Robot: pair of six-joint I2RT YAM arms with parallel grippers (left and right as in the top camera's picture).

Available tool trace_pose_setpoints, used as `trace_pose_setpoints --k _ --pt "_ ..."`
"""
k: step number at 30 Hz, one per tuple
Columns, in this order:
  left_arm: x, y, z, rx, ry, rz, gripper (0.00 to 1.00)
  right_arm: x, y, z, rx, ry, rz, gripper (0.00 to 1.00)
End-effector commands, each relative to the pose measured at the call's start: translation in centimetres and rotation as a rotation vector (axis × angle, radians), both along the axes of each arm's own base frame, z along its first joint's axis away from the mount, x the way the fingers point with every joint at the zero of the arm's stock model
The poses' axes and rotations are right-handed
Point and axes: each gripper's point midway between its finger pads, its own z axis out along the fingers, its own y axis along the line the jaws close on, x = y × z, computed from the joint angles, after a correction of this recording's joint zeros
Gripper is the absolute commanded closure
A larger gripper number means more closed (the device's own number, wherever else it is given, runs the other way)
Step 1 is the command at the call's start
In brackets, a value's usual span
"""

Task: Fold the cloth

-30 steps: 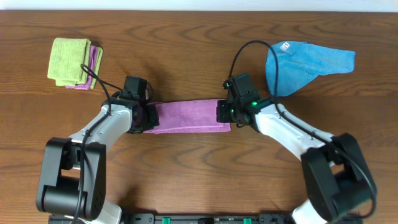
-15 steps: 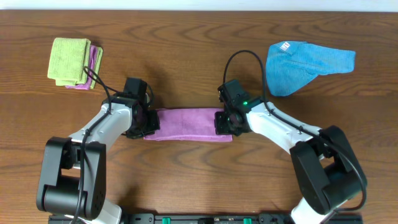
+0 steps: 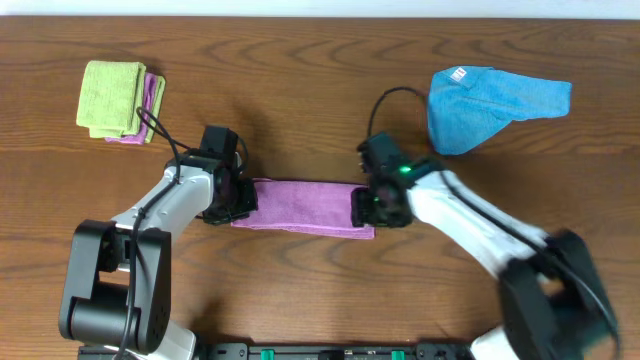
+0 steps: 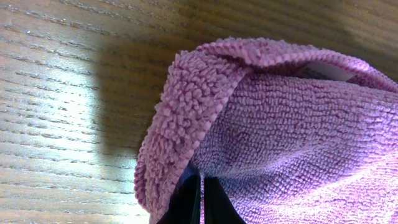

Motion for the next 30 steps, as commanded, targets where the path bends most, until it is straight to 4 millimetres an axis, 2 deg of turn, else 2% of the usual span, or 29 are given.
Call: trace_pose_setpoints --k 1,2,4,7,11,15,22,30 --pt "-1.1 1.1 -1.4 0.063 0.052 0.0 0.94 0.5 -1.8 4.8 0.064 -0.102 -0.032 0.34" --pt "-1.1 1.1 -1.4 0.063 0.052 0.0 0.94 0.3 -2.6 5.9 0.068 -0.122 -0.04 0.28" --pt "-1.1 1.1 -1.4 0.063 0.052 0.0 0.94 0.0 -4.1 7.7 0.077 -0.168 -0.041 0.24" --pt "-1.1 1.1 -1.4 0.063 0.052 0.001 0.94 -0.5 -4.4 8.6 0.17 -0.221 -0.001 0.17" --pt "-1.3 1.1 -1.4 0.064 0.057 0.001 0.94 -1.2 -3.5 5.4 0.35 -0.201 -0.006 0.14" --pt "-1.3 1.1 -1.4 0.064 0.058 0.0 0.94 -1.3 -2.1 3.1 0.523 -0.161 -0.04 0.2" --pt "-1.2 1.1 -1.4 0.063 0.053 0.0 0.94 -1.7 -1.7 -1.2 0.512 -0.027 -0.063 0.19" --pt "-0.9 1.0 -1.4 0.06 0.043 0.001 0.94 -1.3 -0.8 -4.0 0.527 0.032 -0.085 0.19"
